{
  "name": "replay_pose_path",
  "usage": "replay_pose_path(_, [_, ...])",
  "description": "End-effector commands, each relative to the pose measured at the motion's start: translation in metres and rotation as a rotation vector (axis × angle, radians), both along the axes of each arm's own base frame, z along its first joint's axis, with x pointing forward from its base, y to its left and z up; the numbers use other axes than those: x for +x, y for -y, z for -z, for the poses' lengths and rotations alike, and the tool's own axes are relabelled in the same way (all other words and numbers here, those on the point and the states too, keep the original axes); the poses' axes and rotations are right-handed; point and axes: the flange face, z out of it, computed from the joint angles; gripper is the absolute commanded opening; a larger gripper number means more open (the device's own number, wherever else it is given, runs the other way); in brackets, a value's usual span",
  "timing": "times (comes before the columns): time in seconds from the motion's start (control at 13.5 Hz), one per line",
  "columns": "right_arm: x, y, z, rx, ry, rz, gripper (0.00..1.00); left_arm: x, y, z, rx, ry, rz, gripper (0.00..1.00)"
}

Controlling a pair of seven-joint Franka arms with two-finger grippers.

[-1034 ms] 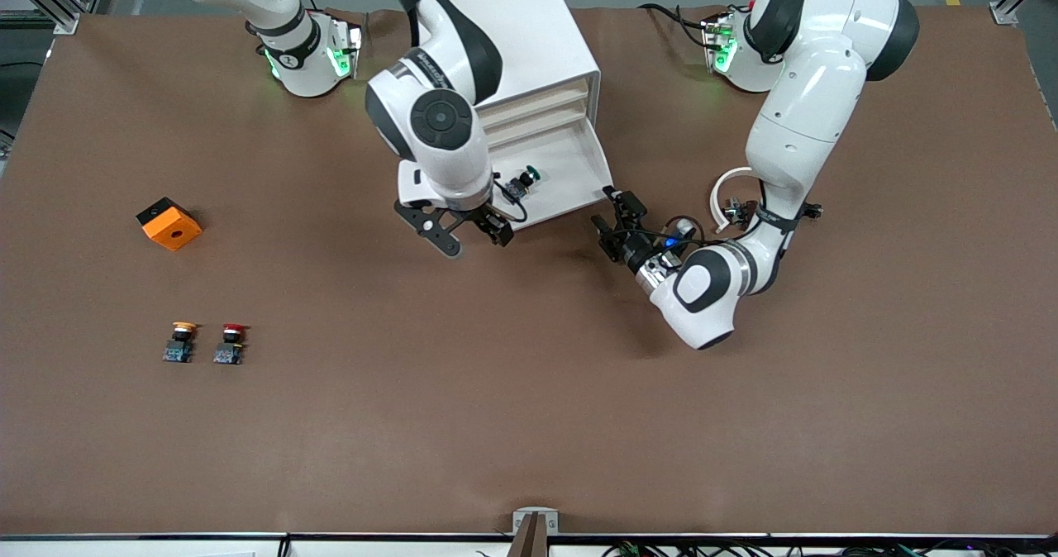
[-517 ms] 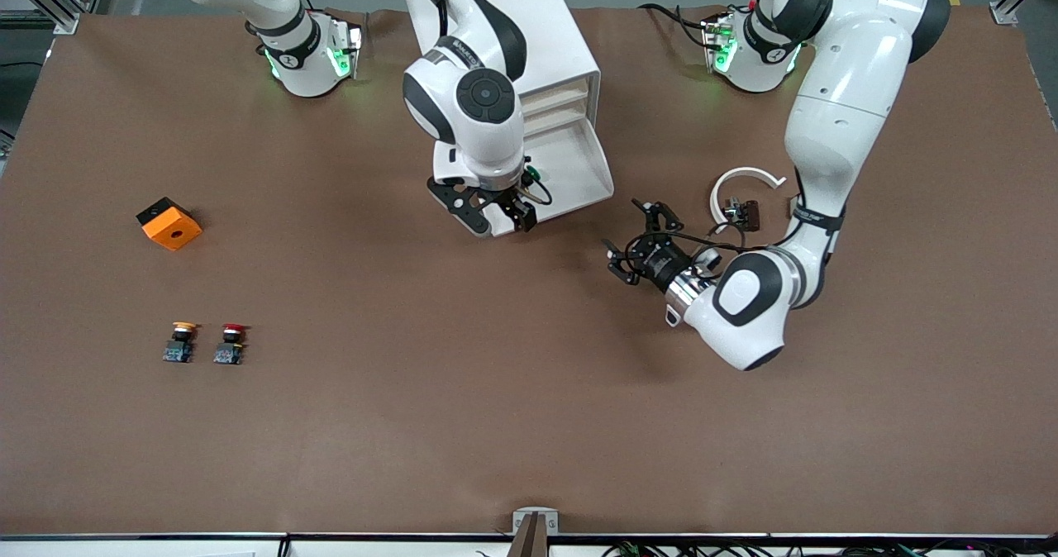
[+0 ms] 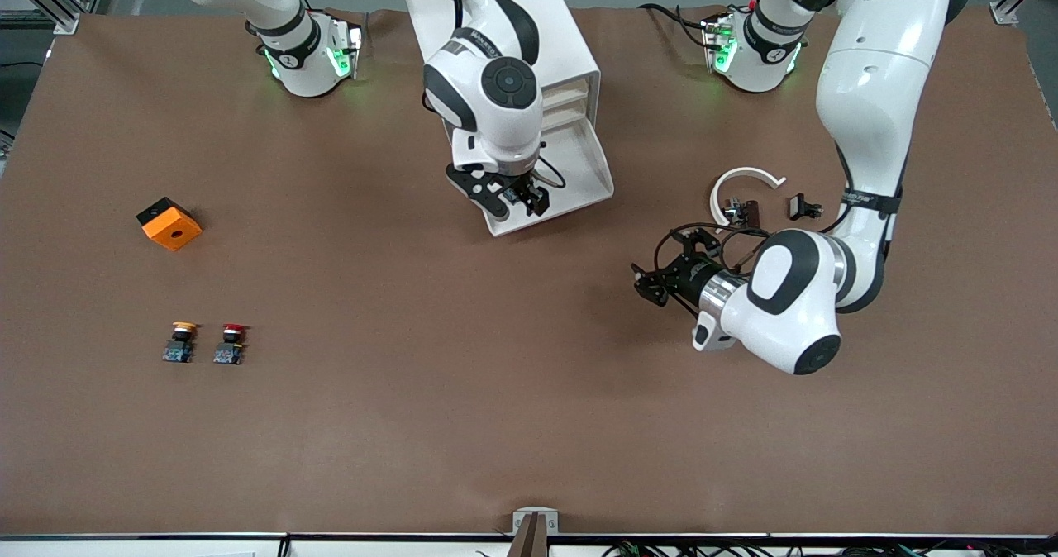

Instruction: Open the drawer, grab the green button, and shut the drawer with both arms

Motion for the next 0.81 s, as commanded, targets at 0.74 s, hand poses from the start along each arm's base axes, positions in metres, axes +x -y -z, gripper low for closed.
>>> replay_pose_path(0.74, [-0.022,-0.012,0.037,-0.057,-0.021,-0.054,1.00,0.042,0.004,-0.056,0.126,0.516,0.057,1.00])
